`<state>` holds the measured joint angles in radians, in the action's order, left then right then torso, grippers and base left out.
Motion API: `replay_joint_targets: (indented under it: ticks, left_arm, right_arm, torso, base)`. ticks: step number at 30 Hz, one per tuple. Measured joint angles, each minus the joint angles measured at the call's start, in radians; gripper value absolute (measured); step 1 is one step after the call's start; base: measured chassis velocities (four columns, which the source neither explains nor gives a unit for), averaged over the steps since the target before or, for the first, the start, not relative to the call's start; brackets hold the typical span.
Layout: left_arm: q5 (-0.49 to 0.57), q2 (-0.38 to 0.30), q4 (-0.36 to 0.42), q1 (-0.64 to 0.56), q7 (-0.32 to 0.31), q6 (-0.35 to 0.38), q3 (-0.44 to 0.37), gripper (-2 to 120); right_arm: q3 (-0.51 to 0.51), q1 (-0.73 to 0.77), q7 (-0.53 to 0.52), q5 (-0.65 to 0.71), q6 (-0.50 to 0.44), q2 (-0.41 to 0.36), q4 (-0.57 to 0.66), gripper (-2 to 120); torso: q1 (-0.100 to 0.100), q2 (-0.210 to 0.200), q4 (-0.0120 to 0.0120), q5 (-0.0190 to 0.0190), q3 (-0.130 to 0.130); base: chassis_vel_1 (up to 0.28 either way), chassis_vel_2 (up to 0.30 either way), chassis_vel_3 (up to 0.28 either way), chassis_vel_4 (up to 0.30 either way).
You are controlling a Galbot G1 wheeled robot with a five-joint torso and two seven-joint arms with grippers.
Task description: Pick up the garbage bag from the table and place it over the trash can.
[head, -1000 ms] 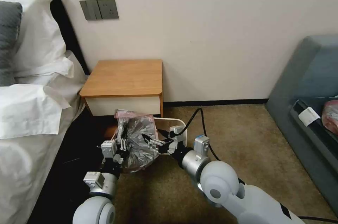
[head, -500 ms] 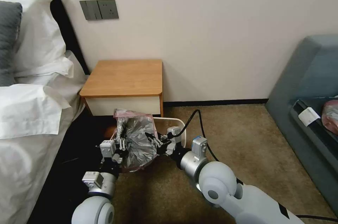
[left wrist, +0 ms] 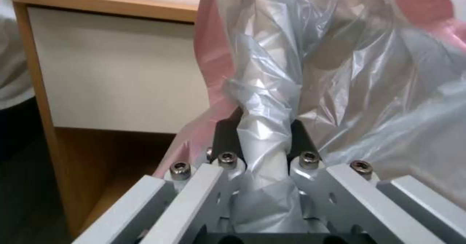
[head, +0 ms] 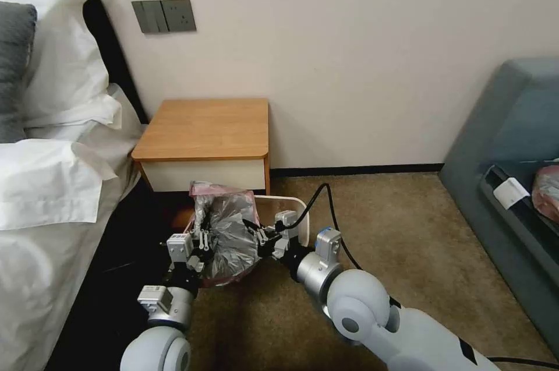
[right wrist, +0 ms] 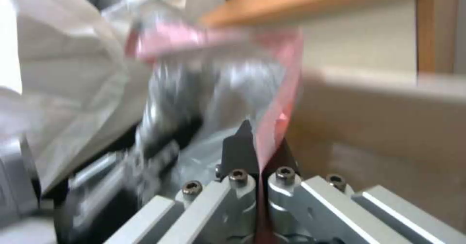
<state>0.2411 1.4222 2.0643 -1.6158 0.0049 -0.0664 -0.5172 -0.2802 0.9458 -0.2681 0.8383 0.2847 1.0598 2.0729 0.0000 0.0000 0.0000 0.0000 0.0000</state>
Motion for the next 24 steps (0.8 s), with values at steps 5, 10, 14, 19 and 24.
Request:
replay_joint_targets:
  ticks: [5,10,14,19,24]
  left_arm:
    - [-0.001,-0.003,-0.003,-0.004,0.0,-0.006,-0.002,7]
    - [-0.001,-0.001,0.0,-0.006,0.001,-0.011,-0.002,7]
    - [-0.001,-0.001,0.0,-0.007,0.001,-0.013,-0.003,7]
    - [0.002,-0.003,0.003,-0.007,0.0,-0.016,-0.004,7]
    - [0.005,-0.004,0.006,-0.007,0.0,-0.017,-0.007,7]
  right_arm:
    - [0.021,-0.045,0.001,0.004,-0.005,-0.006,-0.006,0]
    - [0.048,-0.067,0.003,0.01,-0.007,-0.031,-0.023,0]
    - [0.063,-0.068,0.006,0.01,-0.009,-0.043,-0.035,0]
    - [0.095,-0.067,0.013,0.004,-0.016,-0.06,-0.056,0]
    - [0.112,-0.06,0.02,-0.001,-0.02,-0.079,-0.061,0]
  torso:
    - [0.0,0.0,0.0001,0.0,0.0]
    - [0.0,0.0,0.0,0.0,0.0]
    - [0.0,0.0,0.0,0.0,0.0]
    - [0.0,0.0,0.0,0.0001,0.0]
    - [0.0,0.0,0.0,0.0001,0.0]
  base:
    - [0.0,0.0,0.0,0.0]
    - [0.0,0.0,0.0,0.0]
    - [0.0,0.0,0.0,0.0]
    - [0.0,0.0,0.0,0.0]
    - [0.0,0.0,0.0,0.0]
